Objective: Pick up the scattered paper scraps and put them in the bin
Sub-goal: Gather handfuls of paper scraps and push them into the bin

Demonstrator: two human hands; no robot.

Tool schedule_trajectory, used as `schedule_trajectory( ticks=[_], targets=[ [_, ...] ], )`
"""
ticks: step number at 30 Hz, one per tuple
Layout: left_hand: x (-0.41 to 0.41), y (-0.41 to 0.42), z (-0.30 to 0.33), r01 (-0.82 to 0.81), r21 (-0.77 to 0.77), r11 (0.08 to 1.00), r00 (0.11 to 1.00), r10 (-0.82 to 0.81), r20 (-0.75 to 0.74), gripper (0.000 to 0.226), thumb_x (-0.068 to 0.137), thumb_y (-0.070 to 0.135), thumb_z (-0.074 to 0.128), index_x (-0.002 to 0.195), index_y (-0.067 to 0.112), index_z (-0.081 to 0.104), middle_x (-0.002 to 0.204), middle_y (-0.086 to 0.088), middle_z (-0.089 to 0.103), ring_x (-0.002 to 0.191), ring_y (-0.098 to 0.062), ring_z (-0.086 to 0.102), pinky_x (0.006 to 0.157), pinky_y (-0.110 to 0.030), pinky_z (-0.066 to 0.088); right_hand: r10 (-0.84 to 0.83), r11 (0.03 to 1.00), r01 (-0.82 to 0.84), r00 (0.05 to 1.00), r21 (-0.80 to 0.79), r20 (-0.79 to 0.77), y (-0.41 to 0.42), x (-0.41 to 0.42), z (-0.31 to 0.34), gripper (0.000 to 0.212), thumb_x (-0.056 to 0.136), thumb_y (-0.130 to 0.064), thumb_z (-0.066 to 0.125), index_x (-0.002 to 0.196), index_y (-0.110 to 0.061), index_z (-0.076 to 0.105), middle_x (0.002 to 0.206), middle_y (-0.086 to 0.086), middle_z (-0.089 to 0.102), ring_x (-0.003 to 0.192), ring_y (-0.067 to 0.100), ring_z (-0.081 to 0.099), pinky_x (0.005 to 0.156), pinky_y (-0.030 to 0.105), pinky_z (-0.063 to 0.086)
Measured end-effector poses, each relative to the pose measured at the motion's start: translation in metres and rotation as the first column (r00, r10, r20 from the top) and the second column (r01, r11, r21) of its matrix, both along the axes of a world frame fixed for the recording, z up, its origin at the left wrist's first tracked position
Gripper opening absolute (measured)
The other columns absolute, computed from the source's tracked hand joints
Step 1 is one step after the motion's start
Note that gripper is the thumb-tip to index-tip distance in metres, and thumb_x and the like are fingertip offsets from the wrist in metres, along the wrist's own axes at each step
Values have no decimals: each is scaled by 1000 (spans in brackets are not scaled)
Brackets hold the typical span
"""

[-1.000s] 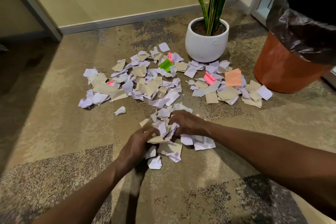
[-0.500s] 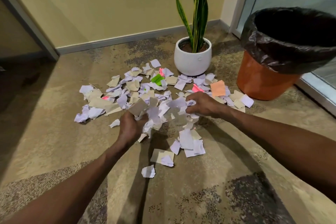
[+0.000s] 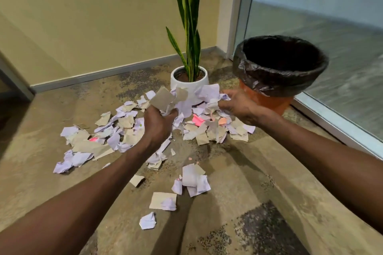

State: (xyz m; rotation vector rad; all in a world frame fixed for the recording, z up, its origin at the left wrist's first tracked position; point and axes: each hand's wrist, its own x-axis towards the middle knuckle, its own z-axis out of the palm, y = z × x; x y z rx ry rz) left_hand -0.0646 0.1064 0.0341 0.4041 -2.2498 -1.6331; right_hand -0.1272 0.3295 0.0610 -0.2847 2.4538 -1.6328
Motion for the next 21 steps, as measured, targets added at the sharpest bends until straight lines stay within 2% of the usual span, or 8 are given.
schedule_trajectory(
  ticks=[3, 8, 10, 13, 15, 18, 19, 21],
  targets=[
    [-21, 23, 20, 48, 2, 999, 998, -47, -47, 43, 83, 20, 74, 123, 14, 59, 109, 0, 69, 94, -20, 63, 64, -18, 41, -80, 996, 83, 989, 15, -125, 22, -14, 22, 13, 84, 3, 65, 96, 3, 71, 79, 8, 68, 58, 4, 56, 61, 23, 47],
    [-63, 71, 64, 136, 32, 990, 979, -129, -160, 35, 83, 16, 73, 114, 16, 56, 106, 0, 66, 96, -20, 62, 78, -26, 44, -233, 971, 237, 933, -19, -275, 61, -47, 68, 15, 82, -8, 69, 95, 0, 71, 91, 18, 73, 74, 16, 65, 73, 38, 59],
    [-84, 92, 80, 178, 22, 984, 968, -171, -186, 30, 84, 17, 73, 110, 17, 58, 103, 1, 67, 94, -19, 63, 75, -23, 44, -268, 963, 253, 920, -90, -286, 75, -61, 83, 15, 85, -4, 69, 98, 3, 70, 94, 18, 72, 78, 20, 67, 71, 33, 59],
    [-122, 125, 104, 238, 25, 971, 946, -226, -232, 37, 84, 19, 72, 118, 12, 62, 106, 0, 70, 91, -17, 66, 64, -16, 49, -302, 953, 288, 895, -91, -327, 95, -79, 100, 14, 87, -5, 67, 99, 2, 69, 90, 10, 70, 76, 17, 66, 68, 29, 58],
    [-145, 148, 117, 270, 18, 963, 930, -256, -262, 36, 84, 21, 72, 117, 14, 61, 104, 2, 70, 89, -15, 67, 65, -21, 51, -317, 947, 310, 874, -79, -367, 108, -90, 108, 10, 86, -4, 68, 95, -2, 70, 90, 9, 70, 74, 14, 66, 65, 27, 57],
    [-176, 186, 131, 326, -7, 945, 904, -313, -291, 26, 86, 18, 70, 109, 17, 60, 101, 5, 68, 84, -9, 64, 62, -17, 48, -388, 920, 378, 827, -109, -407, 127, -111, 112, 27, 74, -20, 75, 93, -2, 71, 93, 15, 74, 78, 22, 69, 72, 42, 62],
    [-186, 198, 135, 326, -27, 945, 894, -318, -314, 27, 85, 18, 71, 111, 15, 63, 100, 5, 68, 84, -11, 65, 63, -17, 49, -413, 906, 410, 807, -103, -422, 133, -117, 112, 33, 69, -26, 77, 91, -2, 71, 88, 12, 74, 75, 19, 66, 70, 44, 61],
    [-202, 220, 137, 319, -97, 943, 886, -333, -321, 33, 83, 20, 72, 115, 13, 67, 100, 4, 70, 84, -13, 65, 59, -14, 46, -470, 863, 503, 757, -55, -453, 147, -134, 105, 29, 65, -21, 80, 85, -3, 69, 77, 5, 66, 70, 12, 58, 62, 43, 58]
  ],
)
